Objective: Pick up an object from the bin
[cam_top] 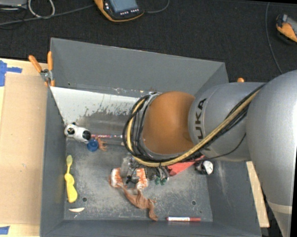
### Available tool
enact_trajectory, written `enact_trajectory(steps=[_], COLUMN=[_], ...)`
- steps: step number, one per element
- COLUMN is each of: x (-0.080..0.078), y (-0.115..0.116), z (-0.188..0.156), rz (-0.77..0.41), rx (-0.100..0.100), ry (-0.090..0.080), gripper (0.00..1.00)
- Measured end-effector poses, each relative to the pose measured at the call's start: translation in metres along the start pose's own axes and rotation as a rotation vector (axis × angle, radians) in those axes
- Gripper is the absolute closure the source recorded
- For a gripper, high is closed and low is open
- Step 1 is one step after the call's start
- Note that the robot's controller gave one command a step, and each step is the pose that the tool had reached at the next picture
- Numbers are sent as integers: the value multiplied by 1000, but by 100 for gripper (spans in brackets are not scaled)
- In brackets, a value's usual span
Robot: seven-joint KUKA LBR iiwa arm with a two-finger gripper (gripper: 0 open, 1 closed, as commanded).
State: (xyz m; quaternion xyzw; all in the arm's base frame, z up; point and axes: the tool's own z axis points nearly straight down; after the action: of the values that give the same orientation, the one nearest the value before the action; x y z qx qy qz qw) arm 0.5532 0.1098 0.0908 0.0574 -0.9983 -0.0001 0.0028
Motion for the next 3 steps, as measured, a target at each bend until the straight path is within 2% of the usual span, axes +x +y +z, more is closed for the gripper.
enact_trajectory(steps=[1, 2, 3], x=[0, 0, 0], y=[0, 0, 0], z=[0, 0, -1], rz=[2, 3, 3], rx=[-1, -1, -1], ry=[0, -1, -1], gripper=[0, 100, 100])
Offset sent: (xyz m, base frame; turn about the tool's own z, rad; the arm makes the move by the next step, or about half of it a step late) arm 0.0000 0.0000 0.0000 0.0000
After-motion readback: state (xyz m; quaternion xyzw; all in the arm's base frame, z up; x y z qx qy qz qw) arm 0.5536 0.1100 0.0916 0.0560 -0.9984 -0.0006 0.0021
